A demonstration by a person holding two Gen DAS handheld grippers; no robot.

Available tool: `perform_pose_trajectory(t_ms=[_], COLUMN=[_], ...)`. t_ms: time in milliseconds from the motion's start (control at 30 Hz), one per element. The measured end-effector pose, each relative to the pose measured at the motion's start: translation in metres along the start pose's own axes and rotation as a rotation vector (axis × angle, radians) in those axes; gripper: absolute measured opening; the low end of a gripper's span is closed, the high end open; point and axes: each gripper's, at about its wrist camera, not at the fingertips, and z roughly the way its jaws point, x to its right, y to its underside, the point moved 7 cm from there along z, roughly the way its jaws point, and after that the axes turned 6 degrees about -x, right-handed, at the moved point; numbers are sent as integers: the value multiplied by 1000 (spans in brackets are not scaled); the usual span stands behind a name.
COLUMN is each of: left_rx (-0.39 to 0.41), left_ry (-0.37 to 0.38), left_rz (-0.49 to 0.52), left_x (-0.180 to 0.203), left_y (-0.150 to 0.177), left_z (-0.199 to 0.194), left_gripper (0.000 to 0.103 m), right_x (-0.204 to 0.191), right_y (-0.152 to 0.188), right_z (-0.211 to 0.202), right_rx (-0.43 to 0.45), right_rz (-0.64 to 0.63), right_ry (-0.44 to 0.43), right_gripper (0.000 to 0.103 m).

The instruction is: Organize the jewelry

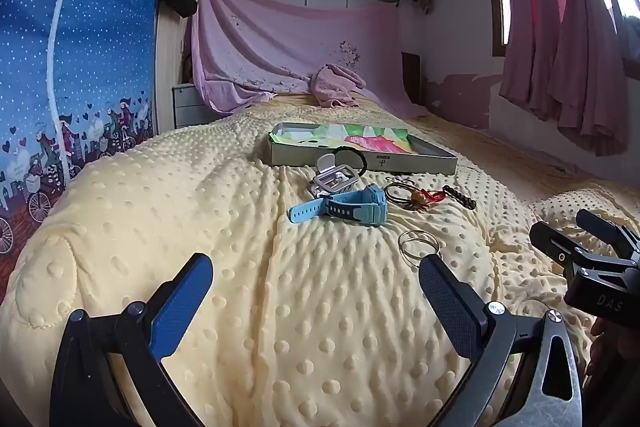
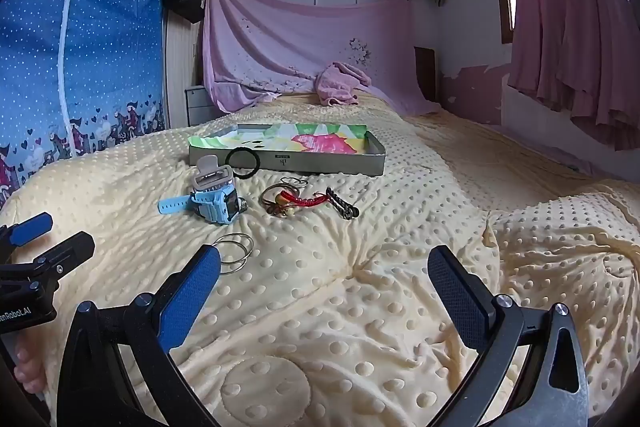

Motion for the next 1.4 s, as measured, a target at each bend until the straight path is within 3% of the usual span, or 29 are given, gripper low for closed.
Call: perform_pose_trajectory(t_ms=[1400], left_rx=[-8], left_ry=[2], left_rz=[13], left_x=[7], left_y=[0], left_z=[1], left_gripper=[103], right_x=[0], right_y=[0], right_z=[1], right_rx=[5], right_rz=[-7], right_ry=[3], right_gripper=[102])
